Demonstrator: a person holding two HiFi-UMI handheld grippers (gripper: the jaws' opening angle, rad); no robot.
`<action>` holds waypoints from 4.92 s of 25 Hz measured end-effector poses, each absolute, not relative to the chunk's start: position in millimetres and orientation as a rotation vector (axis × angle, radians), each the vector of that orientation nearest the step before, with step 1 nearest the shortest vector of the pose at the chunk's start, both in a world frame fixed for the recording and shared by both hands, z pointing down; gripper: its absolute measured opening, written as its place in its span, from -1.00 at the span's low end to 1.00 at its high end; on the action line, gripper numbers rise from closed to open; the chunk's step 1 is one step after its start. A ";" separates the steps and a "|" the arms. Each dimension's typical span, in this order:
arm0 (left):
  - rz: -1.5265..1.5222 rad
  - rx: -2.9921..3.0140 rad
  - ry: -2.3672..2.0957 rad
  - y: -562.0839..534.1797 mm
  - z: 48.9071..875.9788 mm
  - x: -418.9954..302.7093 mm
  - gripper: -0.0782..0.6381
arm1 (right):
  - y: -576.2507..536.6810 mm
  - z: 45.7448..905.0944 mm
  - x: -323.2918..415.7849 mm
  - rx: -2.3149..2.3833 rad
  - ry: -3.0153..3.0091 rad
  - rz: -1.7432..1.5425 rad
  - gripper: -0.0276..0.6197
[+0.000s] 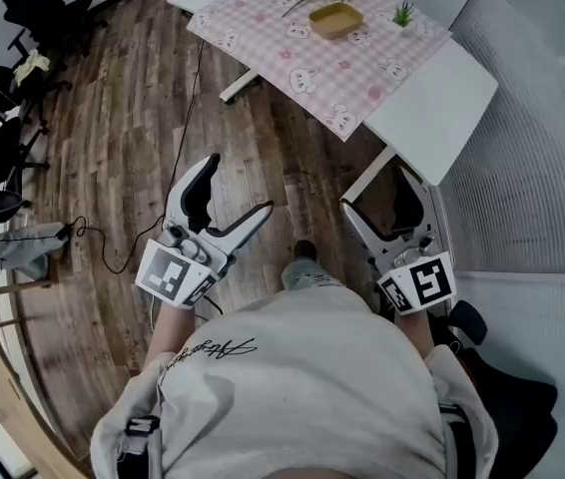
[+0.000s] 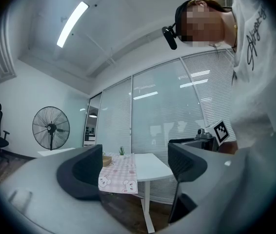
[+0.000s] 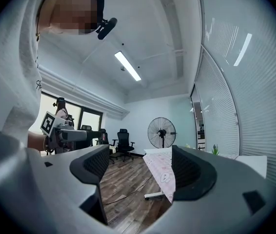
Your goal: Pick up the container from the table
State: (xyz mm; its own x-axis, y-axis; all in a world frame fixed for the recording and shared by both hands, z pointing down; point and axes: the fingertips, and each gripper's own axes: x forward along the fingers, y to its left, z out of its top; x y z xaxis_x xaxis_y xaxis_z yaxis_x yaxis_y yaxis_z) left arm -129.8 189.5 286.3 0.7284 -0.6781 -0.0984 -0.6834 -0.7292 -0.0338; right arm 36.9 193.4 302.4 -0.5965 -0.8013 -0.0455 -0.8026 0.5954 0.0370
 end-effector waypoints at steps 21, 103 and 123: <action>0.127 -2.862 1.156 78.6 286.1 -71.1 0.35 | 82.5 307.1 87.4 -1.345 2.825 0.050 0.27; 0.161 -3.069 0.614 -303.4 289.2 -77.4 0.35 | -248.5 312.3 67.4 -1.826 2.535 -0.020 0.27; 0.061 -3.176 0.305 -359.3 318.4 -39.7 0.35 | -280.9 335.1 83.5 -2.021 2.405 -0.118 0.30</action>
